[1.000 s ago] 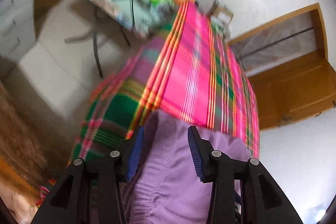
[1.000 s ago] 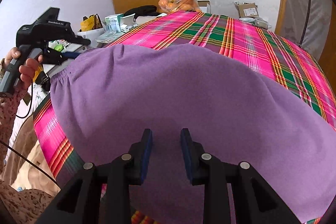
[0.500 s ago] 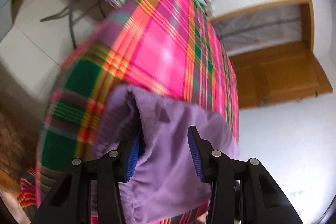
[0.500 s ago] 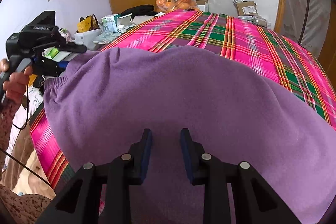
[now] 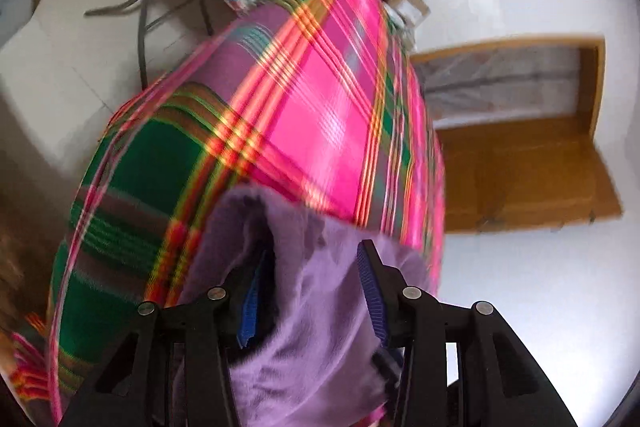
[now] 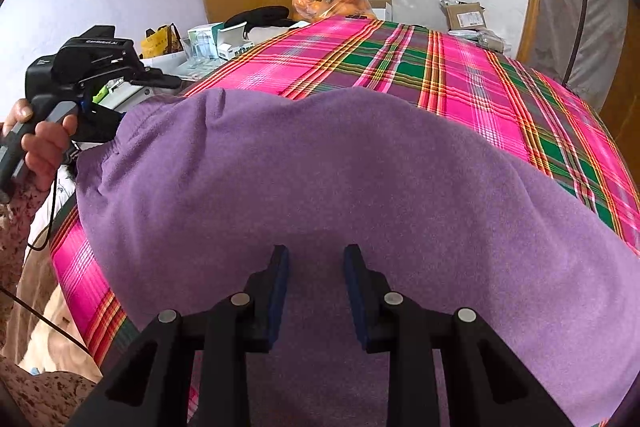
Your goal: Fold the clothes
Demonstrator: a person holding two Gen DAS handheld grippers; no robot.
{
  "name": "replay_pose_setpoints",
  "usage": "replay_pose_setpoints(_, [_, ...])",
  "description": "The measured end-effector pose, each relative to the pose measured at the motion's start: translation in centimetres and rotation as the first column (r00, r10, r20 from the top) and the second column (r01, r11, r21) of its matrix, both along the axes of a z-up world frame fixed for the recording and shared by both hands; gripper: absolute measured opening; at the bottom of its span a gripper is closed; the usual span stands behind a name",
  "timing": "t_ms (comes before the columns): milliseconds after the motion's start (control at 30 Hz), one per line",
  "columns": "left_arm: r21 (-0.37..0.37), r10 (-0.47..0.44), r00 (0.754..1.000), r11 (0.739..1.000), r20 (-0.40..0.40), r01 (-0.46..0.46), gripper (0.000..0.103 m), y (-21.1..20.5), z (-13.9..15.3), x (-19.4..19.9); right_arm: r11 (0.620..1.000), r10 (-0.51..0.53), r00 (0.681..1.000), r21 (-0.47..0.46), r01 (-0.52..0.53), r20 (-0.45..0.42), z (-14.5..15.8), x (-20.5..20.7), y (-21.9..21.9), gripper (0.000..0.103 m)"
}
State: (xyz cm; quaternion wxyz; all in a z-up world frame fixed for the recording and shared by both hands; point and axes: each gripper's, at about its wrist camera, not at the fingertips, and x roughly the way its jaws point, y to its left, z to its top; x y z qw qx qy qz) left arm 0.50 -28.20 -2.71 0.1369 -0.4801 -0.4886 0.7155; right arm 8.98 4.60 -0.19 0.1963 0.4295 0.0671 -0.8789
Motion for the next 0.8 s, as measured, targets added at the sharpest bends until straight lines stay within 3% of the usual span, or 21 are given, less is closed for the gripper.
replay_pose_setpoints(67, [-0.023, 0.022, 1.000, 1.000, 0.008, -0.021, 0.023, -0.2, -0.1, -0.1, 1.000, -0.002, 1.000, 0.002, 0.002, 0.001, 0.0, 0.0, 0.0, 0.029])
replay_pose_setpoints(133, [-0.055, 0.038, 0.999, 0.998, 0.013, -0.038, 0.009, -0.3, -0.3, 0.0, 1.000, -0.004, 1.000, 0.003, 0.004, 0.002, 0.0, -0.1, -0.1, 0.029])
replay_pose_setpoints(367, [-0.049, 0.129, 0.990, 0.990, -0.062, -0.133, 0.009, -2.4, 0.8, 1.6, 1.000, -0.004, 1.000, 0.000, 0.004, 0.006, 0.1, -0.3, -0.2, 0.029])
replay_pose_setpoints(533, [-0.109, 0.200, 0.979, 0.973, -0.029, -0.202, 0.007, -3.3, -0.5, 1.8, 1.000, 0.000, 1.000, -0.002, 0.000, 0.006, 0.0, -0.4, -0.3, 0.029])
replay_pose_setpoints(600, [-0.084, 0.203, 0.979, 0.976, -0.014, -0.203, 0.007, -3.5, -0.9, 1.9, 1.000, 0.001, 1.000, -0.004, -0.001, 0.006, 0.0, -0.3, -0.2, 0.029])
replay_pose_setpoints(800, [-0.107, 0.214, 0.977, 0.971, 0.000, -0.212, 0.008, -3.6, -0.5, 2.1, 1.000, 0.003, 1.000, -0.014, -0.002, 0.007, 0.0, -0.4, -0.2, 0.029])
